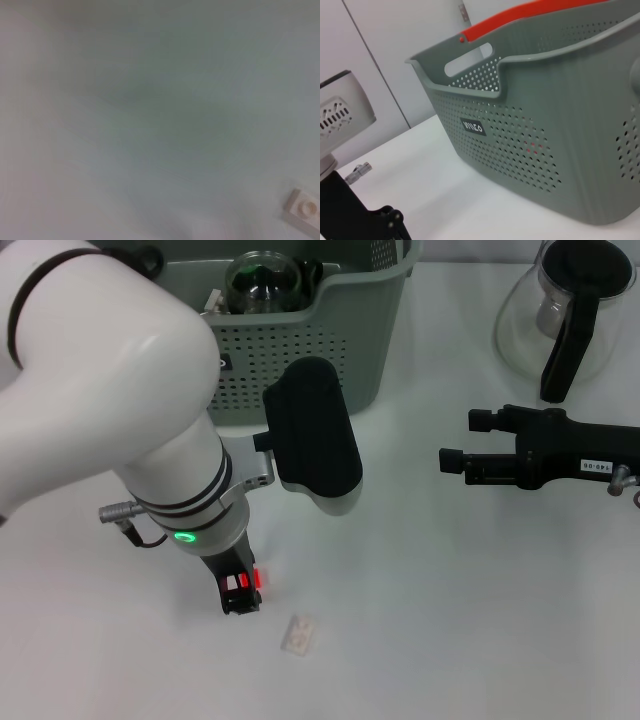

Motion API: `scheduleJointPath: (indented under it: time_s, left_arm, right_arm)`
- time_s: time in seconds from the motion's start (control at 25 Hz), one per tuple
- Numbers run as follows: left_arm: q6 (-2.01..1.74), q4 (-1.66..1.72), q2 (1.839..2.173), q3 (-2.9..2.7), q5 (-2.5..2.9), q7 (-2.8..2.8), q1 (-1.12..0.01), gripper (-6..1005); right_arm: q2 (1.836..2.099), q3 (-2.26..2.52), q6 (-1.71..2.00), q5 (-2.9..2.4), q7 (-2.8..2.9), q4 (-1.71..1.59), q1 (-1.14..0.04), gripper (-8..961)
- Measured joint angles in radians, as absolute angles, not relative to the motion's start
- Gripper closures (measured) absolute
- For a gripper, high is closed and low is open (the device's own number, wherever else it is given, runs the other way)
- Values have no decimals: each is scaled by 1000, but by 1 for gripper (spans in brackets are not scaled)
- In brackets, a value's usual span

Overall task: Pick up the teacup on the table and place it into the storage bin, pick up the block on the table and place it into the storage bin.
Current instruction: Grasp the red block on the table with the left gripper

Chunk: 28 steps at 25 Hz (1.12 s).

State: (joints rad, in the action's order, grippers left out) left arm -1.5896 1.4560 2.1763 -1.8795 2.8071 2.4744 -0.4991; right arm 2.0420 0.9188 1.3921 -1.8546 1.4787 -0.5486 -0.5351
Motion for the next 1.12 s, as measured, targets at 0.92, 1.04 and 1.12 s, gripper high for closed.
scheduleJointPath:
  time_s: [0.92,1.04,1.12]
  left_arm:
    - [-1566,1424,2176,-1887,2806,2475,-511,509]
    - [-1565,1420,2177,-1887,2806,2474,-512,541]
    - [-1565,1408,2177,-1887,2805,2474,-518,562]
  right_arm:
    - [2042,919,1393,-1855,1479,-549,-534,42]
    - [2042,919,1393,-1855,1479,-550,-534,42]
    - [2042,919,1393,-1855,1479,-550,-534,42]
